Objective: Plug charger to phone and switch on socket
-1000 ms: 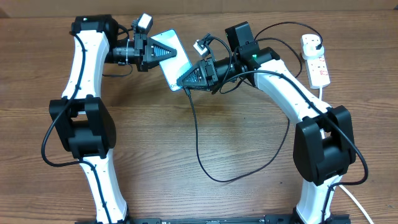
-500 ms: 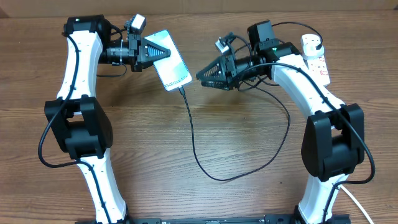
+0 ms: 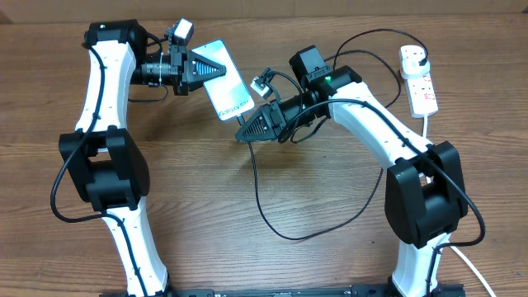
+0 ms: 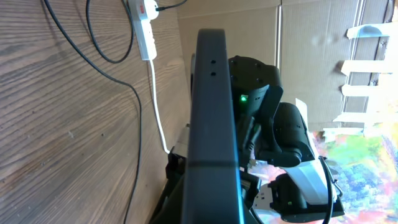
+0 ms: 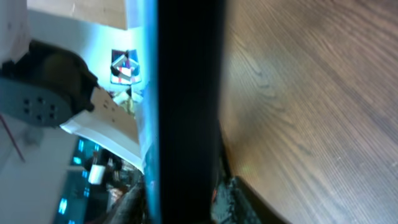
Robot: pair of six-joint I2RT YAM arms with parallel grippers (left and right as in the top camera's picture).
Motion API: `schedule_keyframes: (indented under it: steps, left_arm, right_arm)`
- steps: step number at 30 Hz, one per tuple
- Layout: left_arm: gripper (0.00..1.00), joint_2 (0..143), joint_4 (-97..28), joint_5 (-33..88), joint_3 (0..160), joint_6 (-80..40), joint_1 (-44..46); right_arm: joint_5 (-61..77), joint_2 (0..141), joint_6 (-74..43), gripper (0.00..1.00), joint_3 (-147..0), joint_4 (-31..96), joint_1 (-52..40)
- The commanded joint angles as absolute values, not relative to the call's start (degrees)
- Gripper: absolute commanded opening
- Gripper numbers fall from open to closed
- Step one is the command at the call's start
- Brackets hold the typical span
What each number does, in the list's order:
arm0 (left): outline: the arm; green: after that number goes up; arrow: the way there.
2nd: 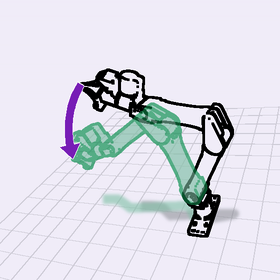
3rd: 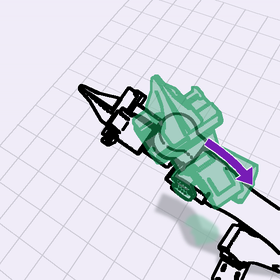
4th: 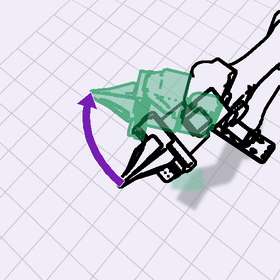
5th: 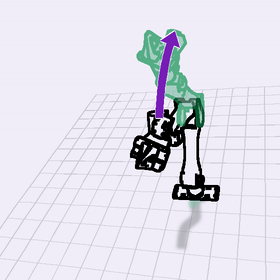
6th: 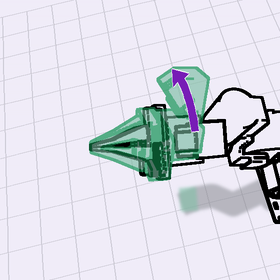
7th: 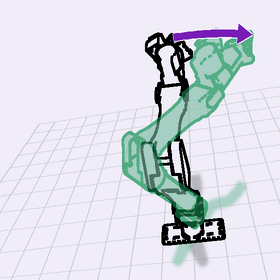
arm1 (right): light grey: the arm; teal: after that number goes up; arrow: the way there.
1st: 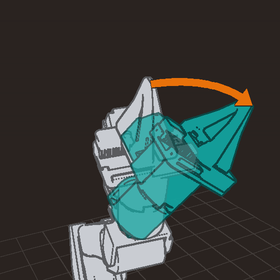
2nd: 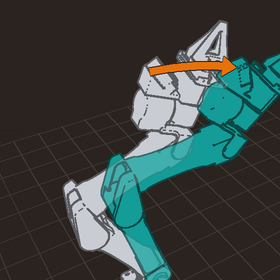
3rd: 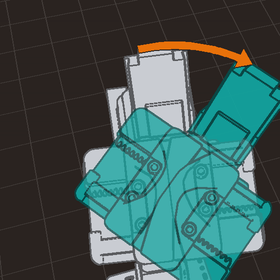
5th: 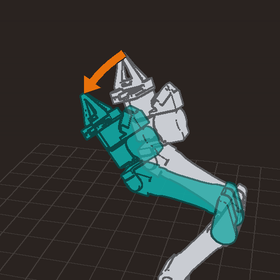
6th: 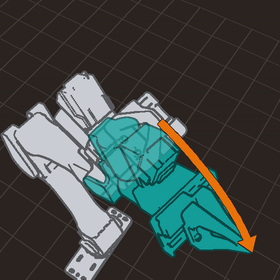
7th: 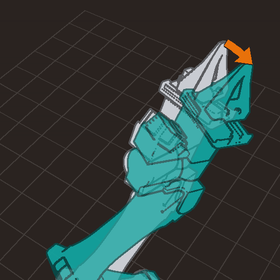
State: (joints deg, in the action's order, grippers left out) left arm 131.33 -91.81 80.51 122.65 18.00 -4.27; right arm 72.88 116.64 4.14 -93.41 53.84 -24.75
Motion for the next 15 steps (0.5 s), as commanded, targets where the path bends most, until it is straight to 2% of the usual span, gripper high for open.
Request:
schedule_keyframes:
  steps: [1, 9, 11, 13, 15]
  left_arm:
    - [0.04, 131.1, -92.1, 82.6, 123.6, 17.8, -4.6]
    - [0.04, 131.1, -92.1, 82.6, 123.6, 17.8, -4.5]
    - [0.04, 131.1, -92.1, 82.6, 123.6, 17.8, -4.5]
    - [0.04, 131.1, -92.1, 82.6, 123.6, 17.8, -4.5]
    - [0.04, 131.1, -92.1, 82.5, 123.6, 17.8, -4.5]
  right_arm:
    - [71.6, 117.3, 5.0, 0.22, -94.1, 53.7, -24.3]
    - [71.6, 117.3, 4.8, 0.15, -94.1, 53.0, -24.3]
    - [71.7, 117.3, 4.7, 0.12, -94.1, 52.6, -24.3]
    - [71.7, 117.3, 4.3, 0.04, -94.1, 52.2, -24.3]
    - [71.7, 117.3, 3.0, 0.04, -94.1, 51.2, -24.3]
